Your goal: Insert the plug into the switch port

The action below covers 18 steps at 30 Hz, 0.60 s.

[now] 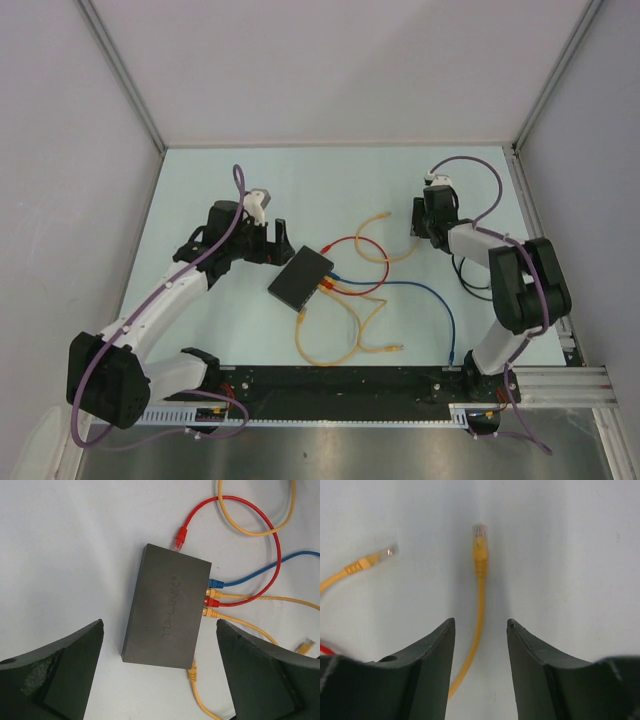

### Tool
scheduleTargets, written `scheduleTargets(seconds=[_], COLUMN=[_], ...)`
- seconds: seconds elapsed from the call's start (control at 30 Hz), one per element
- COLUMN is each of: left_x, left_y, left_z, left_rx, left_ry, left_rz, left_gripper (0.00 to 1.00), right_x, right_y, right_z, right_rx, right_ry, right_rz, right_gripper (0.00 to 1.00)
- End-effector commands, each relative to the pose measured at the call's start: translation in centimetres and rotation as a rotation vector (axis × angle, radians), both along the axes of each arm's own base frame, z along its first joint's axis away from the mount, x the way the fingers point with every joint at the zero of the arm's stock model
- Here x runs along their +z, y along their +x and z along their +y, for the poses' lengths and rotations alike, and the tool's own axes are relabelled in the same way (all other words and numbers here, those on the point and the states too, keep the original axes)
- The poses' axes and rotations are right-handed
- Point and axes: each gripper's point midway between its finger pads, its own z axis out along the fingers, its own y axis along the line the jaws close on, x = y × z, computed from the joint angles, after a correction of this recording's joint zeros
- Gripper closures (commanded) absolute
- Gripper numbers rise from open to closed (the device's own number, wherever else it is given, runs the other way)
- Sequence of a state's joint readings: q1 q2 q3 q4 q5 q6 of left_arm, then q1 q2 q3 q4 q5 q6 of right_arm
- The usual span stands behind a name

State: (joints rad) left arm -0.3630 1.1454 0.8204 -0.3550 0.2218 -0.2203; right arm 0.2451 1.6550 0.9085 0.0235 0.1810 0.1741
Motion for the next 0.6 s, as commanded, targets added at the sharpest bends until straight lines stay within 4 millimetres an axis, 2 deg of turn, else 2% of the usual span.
scheduleTargets(seconds=[0.0, 0.03, 0.07, 0.1, 0.17, 0.2, 0.37, 0.57], left_x=[0.3, 0.3, 0.4, 0.2, 0.2, 0.1, 0.2, 0.2], left_y=[0.7, 0.8, 0.8, 0.8, 0.8, 0.8, 0.9, 0.8], left_z=[0.2, 0.2, 0.2, 0.2, 0.1, 0.2, 0.1, 0.1], left_rx=[0.019, 0.021, 0.021, 0.02, 0.017, 0.019, 0.015, 0.013], left_ry=[-0.003, -0.003, -0.002, -0.002, -0.002, -0.001, 0.0, 0.001], left_rz=[-0.026, -0.026, -0.029, -0.026, -0.024, -0.022, -0.026, -0.025], left_gripper=[0.02, 0.02, 0.02, 0.02, 0.02, 0.02, 0.02, 0.02], right_x=[3.4, 2.3, 3.1, 2.1, 1.6, 0.9, -1.2, -3.1], right_y=[5.9, 6.3, 7.3, 7.1, 7.9, 7.3, 6.9, 6.5], right_z=[-0.3, -0.5, -0.4, -0.7, -0.8, -0.8, 0.4, 0.7], right_rx=[-0.041, -0.049, -0.058, -0.062, -0.078, -0.08, -0.092, -0.141], right_ry=[-0.003, -0.003, 0.015, 0.017, 0.024, 0.025, 0.088, 0.113], right_rz=[-0.149, -0.124, -0.135, -0.084, -0.06, -0.015, 0.072, 0.126], right_gripper=[0.51, 0.51, 0.53, 0.55, 0.55, 0.55, 0.57, 0.6])
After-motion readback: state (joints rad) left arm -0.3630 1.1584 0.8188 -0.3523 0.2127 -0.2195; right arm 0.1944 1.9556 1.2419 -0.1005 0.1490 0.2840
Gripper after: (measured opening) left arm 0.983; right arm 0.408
